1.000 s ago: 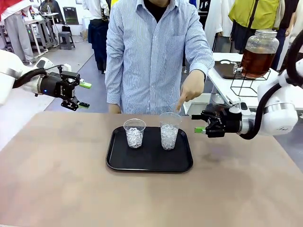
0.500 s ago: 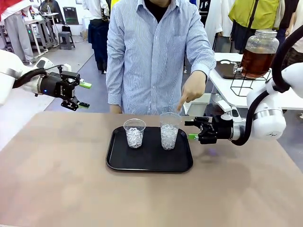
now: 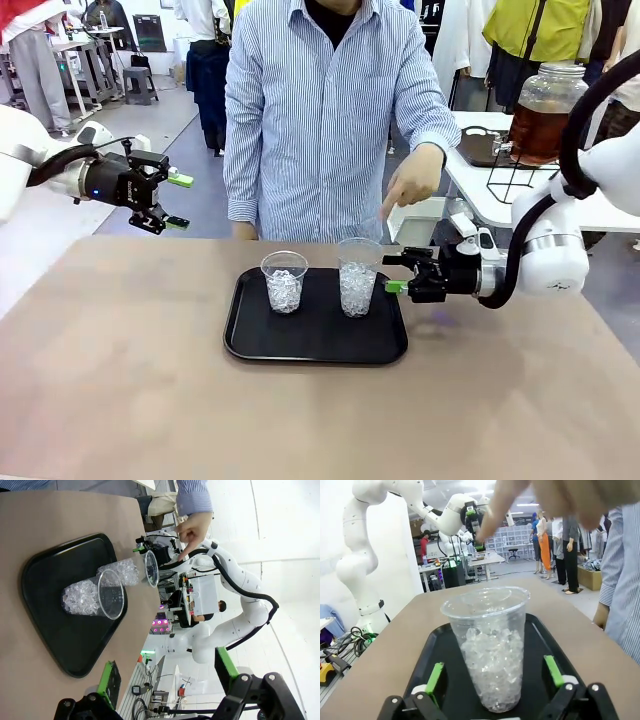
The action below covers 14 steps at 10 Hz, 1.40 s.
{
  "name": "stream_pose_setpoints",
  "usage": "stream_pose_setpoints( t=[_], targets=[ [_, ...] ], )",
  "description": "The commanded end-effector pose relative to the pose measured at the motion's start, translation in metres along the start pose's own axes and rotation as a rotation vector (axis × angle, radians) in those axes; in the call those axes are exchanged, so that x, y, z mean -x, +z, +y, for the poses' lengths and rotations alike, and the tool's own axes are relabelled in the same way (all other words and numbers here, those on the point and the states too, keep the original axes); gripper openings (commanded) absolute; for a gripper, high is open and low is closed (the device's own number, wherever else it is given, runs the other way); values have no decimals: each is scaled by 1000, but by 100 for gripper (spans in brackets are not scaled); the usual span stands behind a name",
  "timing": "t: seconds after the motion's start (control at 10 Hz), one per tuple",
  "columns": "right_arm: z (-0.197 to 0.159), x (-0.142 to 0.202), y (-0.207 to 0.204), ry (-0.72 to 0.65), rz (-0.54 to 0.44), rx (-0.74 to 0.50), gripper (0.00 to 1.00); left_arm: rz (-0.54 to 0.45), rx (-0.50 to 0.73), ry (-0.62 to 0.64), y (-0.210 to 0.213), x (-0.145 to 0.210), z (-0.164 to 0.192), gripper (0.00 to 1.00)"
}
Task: Pour the drink into the iced cup.
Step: Pick up the iced cup indicated by the human and present it to them.
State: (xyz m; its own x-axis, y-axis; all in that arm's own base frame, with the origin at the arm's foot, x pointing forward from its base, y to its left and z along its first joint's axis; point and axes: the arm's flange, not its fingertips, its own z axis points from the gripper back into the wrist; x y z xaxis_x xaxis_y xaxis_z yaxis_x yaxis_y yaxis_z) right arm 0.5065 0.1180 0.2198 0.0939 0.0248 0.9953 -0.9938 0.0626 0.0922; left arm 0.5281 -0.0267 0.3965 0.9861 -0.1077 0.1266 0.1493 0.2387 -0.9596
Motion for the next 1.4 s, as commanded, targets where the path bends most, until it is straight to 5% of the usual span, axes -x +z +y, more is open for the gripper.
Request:
stream_pose_setpoints(
  t=[0.0,1.3],
  targets=[
    [-8,4,-16,18,17,29,100,2,-1,-5,1,0,-1,100],
    [-16,9,-63,-13,39,-58,100,2,-1,-5,1,0,-1,100]
  ],
)
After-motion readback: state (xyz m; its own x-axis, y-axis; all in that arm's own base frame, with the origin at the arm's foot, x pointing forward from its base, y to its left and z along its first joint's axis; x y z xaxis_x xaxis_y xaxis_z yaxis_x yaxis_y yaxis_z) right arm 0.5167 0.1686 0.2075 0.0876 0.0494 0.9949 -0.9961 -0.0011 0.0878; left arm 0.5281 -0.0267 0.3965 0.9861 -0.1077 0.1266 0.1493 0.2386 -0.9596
